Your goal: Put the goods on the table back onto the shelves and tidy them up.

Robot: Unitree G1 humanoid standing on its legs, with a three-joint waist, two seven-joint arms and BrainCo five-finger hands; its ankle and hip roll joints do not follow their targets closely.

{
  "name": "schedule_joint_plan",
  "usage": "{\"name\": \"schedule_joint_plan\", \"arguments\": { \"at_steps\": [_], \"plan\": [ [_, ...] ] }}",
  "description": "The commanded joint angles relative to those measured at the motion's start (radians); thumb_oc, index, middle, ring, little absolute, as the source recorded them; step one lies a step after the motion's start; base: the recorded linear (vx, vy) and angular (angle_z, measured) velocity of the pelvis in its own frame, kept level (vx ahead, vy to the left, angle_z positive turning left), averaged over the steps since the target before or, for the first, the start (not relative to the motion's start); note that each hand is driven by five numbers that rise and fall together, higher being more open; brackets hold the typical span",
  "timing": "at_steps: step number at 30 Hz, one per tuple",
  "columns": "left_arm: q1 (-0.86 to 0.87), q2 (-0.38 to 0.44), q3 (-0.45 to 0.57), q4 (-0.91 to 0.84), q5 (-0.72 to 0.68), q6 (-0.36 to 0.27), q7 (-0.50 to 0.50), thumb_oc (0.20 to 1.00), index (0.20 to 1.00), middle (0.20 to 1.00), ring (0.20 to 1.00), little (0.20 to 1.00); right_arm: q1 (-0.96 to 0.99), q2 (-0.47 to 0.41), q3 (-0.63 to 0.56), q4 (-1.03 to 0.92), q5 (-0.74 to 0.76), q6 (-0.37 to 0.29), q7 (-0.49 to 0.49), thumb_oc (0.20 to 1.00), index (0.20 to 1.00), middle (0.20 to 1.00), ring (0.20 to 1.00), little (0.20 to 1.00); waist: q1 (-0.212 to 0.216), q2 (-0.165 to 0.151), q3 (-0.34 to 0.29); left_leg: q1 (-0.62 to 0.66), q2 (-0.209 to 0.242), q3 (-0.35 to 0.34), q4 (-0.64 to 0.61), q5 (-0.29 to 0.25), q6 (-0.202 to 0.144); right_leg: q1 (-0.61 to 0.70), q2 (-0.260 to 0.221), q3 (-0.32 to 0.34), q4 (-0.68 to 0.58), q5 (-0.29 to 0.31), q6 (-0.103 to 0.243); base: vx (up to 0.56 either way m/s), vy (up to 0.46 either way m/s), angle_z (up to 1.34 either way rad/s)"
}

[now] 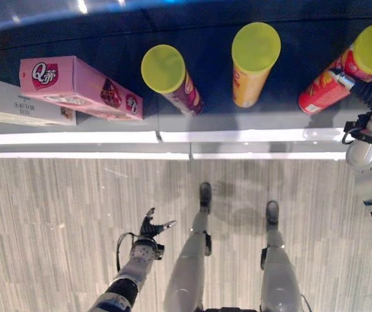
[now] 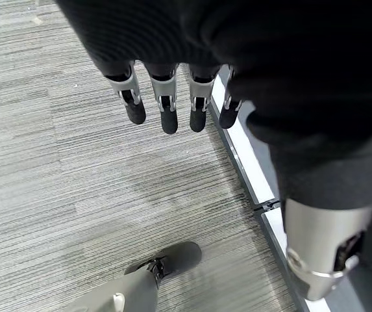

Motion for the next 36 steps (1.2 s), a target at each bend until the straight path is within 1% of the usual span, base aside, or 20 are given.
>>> {"name": "schedule_joint_plan", "arguments": {
  "at_steps": [1, 6, 15, 17, 18, 19, 20, 21, 22, 25, 26, 27, 28, 29, 31, 32, 33, 34, 35, 36],
  "plan": [
    [-0.034, -0.023, 0.014, 0.088, -0.03, -0.005, 0.03, 1.0, 1.0, 1.0, 1.0, 1.0, 0.016, -0.002, -0.041, -0.108, -0.012, -0.05, -0.046, 1.0, 1.0, 1.0, 1.0, 1.0, 0.002, -0.025, -0.033, 0.045, -0.016, 0.04, 0.004, -0.113, -0.033, -0.071, -0.004, -0.016, 0.013, 0.067, -0.004, 0.0, 0.0, 0.0],
    [-0.036, -0.024, 0.013, 0.085, -0.029, -0.001, 0.032, 1.0, 1.0, 1.0, 1.0, 1.0, 0.055, 0.013, -0.054, -0.17, -0.01, -0.071, -0.043, 1.0, 1.0, 1.0, 1.0, 1.0, -0.006, -0.032, -0.041, 0.052, -0.011, 0.045, 0.004, -0.115, -0.033, -0.066, -0.003, -0.014, 0.013, 0.065, -0.003, 0.0, 0.007, 0.0],
    [-0.037, -0.024, 0.009, 0.084, -0.027, -0.001, 0.031, 1.0, 1.0, 1.0, 1.0, 1.0, 0.095, 0.018, -0.082, -0.21, 0.002, -0.084, -0.046, 1.0, 1.0, 1.0, 1.0, 1.0, -0.01, -0.046, -0.057, 0.067, -0.011, 0.047, 0.004, -0.119, -0.031, -0.048, -0.006, -0.022, 0.012, 0.064, 0.003, 0.0, 0.015, 0.0],
    [-0.035, -0.022, 0.012, 0.086, -0.022, 0.004, 0.027, 1.0, 1.0, 1.0, 1.0, 1.0, 0.118, 0.02, -0.096, -0.233, 0.01, -0.094, -0.042, 1.0, 1.0, 1.0, 1.0, 1.0, -0.014, -0.054, -0.068, 0.079, -0.009, 0.051, 0.004, -0.124, -0.03, -0.037, -0.007, -0.024, 0.012, 0.063, 0.004, 0.02, 0.053, 0.01],
    [-0.029, -0.02, 0.018, 0.088, -0.016, 0.008, 0.022, 1.0, 1.0, 1.0, 1.0, 1.0, 0.145, 0.021, -0.11, -0.248, 0.019, -0.102, -0.037, 1.0, 1.0, 1.0, 1.0, 1.0, -0.021, -0.066, -0.084, 0.096, -0.004, 0.057, 0.004, -0.13, -0.028, -0.023, -0.006, -0.027, 0.011, 0.063, 0.005, 0.08, 0.069, 0.01],
    [-0.023, -0.017, 0.025, 0.09, -0.009, 0.013, 0.019, 1.0, 1.0, 1.0, 1.0, 1.0, 0.185, 0.027, -0.126, -0.277, 0.033, -0.117, -0.024, 1.0, 1.0, 1.0, 1.0, 1.0, -0.028, -0.084, -0.104, 0.125, 0.0, 0.065, 0.004, -0.142, -0.024, 0.0, -0.003, -0.03, 0.011, 0.061, 0.005, 0.07, 0.052, 0.02],
    [-0.021, -0.016, 0.024, 0.09, -0.008, 0.013, 0.019, 1.0, 1.0, 1.0, 1.0, 1.0, 0.191, 0.029, -0.129, -0.281, 0.033, -0.117, -0.022, 1.0, 1.0, 1.0, 1.0, 1.0, -0.027, -0.086, -0.103, 0.129, 0.0, 0.065, 0.004, -0.143, -0.024, 0.003, -0.003, -0.03, 0.011, 0.061, 0.005, 0.09, 0.051, 0.01],
    [-0.015, -0.013, 0.036, 0.093, -0.001, 0.018, 0.013, 1.0, 1.0, 1.0, 1.0, 1.0, 0.231, 0.033, -0.142, -0.299, 0.051, -0.132, -0.006, 1.0, 1.0, 1.0, 1.0, 1.0, -0.035, -0.101, -0.123, 0.154, 0.006, 0.072, 0.004, -0.153, -0.02, 0.024, -0.002, -0.034, 0.011, 0.058, 0.006, 0.04, 0.028, -0.04],
    [-0.013, -0.012, 0.035, 0.092, -0.001, 0.018, 0.012, 1.0, 1.0, 1.0, 1.0, 1.0, 0.235, 0.034, -0.144, -0.302, 0.051, -0.132, -0.004, 1.0, 1.0, 1.0, 1.0, 1.0, -0.033, -0.103, -0.122, 0.157, 0.006, 0.073, 0.004, -0.154, -0.02, 0.028, -0.002, -0.033, 0.011, 0.058, 0.006, 0.07, 0.04, -0.16],
    [0.008, -0.001, 0.054, 0.092, 0.015, 0.026, 0.0, 1.0, 1.0, 1.0, 1.0, 1.0, 0.326, 0.049, -0.162, -0.335, 0.137, -0.183, 0.071, 1.0, 1.0, 1.0, 1.0, 1.0, -0.047, -0.134, -0.16, 0.208, 0.016, 0.092, 0.004, -0.171, -0.015, 0.063, 0.004, -0.037, 0.011, 0.051, 0.006, 0.09, 0.024, -0.18],
    [0.017, 0.004, 0.061, 0.089, 0.017, 0.027, -0.007, 1.0, 1.0, 1.0, 1.0, 1.0, 0.362, 0.054, -0.169, -0.345, 0.178, -0.202, 0.11, 1.0, 1.0, 1.0, 1.0, 1.0, -0.049, -0.144, -0.171, 0.226, 0.02, 0.099, 0.004, -0.178, -0.014, 0.077, 0.005, -0.035, 0.01, 0.049, 0.006, 0.14, 0.031, -0.07],
    [0.031, 0.012, 0.075, 0.084, 0.029, 0.03, -0.022, 1.0, 1.0, 1.0, 1.0, 1.0, 0.418, 0.056, -0.187, -0.35, 0.252, -0.232, 0.177, 1.0, 1.0, 1.0, 1.0, 1.0, -0.061, -0.16, -0.199, 0.255, 0.028, 0.107, 0.004, -0.187, -0.013, 0.1, 0.008, -0.035, 0.011, 0.047, 0.005, 0.14, 0.037, -0.11],
    [0.044, 0.017, 0.079, 0.08, 0.032, 0.031, -0.037, 1.0, 1.0, 1.0, 1.0, 1.0, 0.449, 0.06, -0.182, -0.354, 0.329, -0.269, 0.24, 1.0, 1.0, 1.0, 1.0, 1.0, -0.065, -0.17, -0.213, 0.274, 0.031, 0.116, 0.004, -0.193, -0.012, 0.114, 0.011, -0.034, 0.01, 0.043, 0.004, 0.11, 0.024, -0.11],
    [0.047, 0.018, 0.079, 0.079, 0.032, 0.031, -0.037, 1.0, 1.0, 1.0, 1.0, 1.0, 0.452, 0.06, -0.185, -0.356, 0.333, -0.269, 0.244, 1.0, 1.0, 1.0, 1.0, 1.0, -0.064, -0.171, -0.211, 0.279, 0.031, 0.118, 0.004, -0.195, -0.012, 0.118, 0.011, -0.032, 0.01, 0.042, 0.004, 0.06, 0.019, -0.2],
    [0.063, 0.022, 0.089, 0.071, 0.04, 0.03, -0.061, 1.0, 1.0, 1.0, 1.0, 1.0, 0.497, 0.052, -0.186, -0.342, 0.431, -0.299, 0.327, 1.0, 1.0, 1.0, 1.0, 1.0, -0.075, -0.185, -0.238, 0.31, 0.037, 0.128, 0.004, -0.205, -0.009, 0.139, 0.017, -0.03, 0.011, 0.038, 0.004, 0.09, 0.025, -0.27],
    [0.083, 0.029, 0.101, 0.067, 0.054, 0.03, -0.088, 1.0, 1.0, 1.0, 1.0, 1.0, 0.558, 0.045, -0.179, -0.329, 0.566, -0.329, 0.452, 1.0, 1.0, 1.0, 1.0, 1.0, -0.085, -0.198, -0.261, 0.347, 0.046, 0.145, 0.004, -0.215, -0.009, 0.164, 0.021, -0.028, 0.013, 0.031, 0.005, 0.11, 0.043, -0.22],
    [0.088, 0.03, 0.107, 0.064, 0.054, 0.03, -0.095, 1.0, 1.0, 1.0, 1.0, 1.0, 0.578, 0.048, -0.175, -0.313, 0.618, -0.337, 0.488, 1.0, 1.0, 1.0, 1.0, 1.0, -0.092, -0.203, -0.275, 0.362, 0.048, 0.153, 0.004, -0.218, -0.008, 0.173, 0.023, -0.025, 0.015, 0.031, 0.005, 0.08, 0.036, -0.18],
    [0.09, 0.03, 0.107, 0.063, 0.054, 0.03, -0.095, 1.0, 1.0, 1.0, 1.0, 1.0, 0.579, 0.048, -0.176, -0.313, 0.619, -0.337, 0.49, 1.0, 1.0, 1.0, 1.0, 1.0, -0.091, -0.203, -0.274, 0.364, 0.048, 0.154, 0.004, -0.219, -0.008, 0.174, 0.023, -0.024, 0.015, 0.031, 0.005, 0.06, 0.026, -0.14],
    [0.101, 0.032, 0.113, 0.063, 0.054, 0.029, -0.104, 1.0, 1.0, 1.0, 1.0, 1.0, 0.605, 0.061, -0.169, -0.304, 0.719, -0.359, 0.563, 1.0, 1.0, 1.0, 1.0, 1.0, -0.097, -0.208, -0.287, 0.38, 0.051, 0.161, 0.004, -0.222, -0.007, 0.184, 0.025, -0.02, 0.017, 0.03, 0.004, 0.06, 0.029, -0.25],
    [0.12, 0.029, 0.126, 0.057, 0.046, 0.03, -0.133, 1.0, 1.0, 1.0, 1.0, 1.0, 0.641, 0.076, -0.163, -0.268, 0.901, -0.37, 0.672, 1.0, 1.0, 1.0, 1.0, 1.0, -0.103, -0.217, -0.306, 0.415, 0.053, 0.176, 0.004, -0.232, -0.004, 0.205, 0.027, -0.01, 0.02, 0.025, 0.006, 0.09, 0.03, -0.24]
  ]
}}
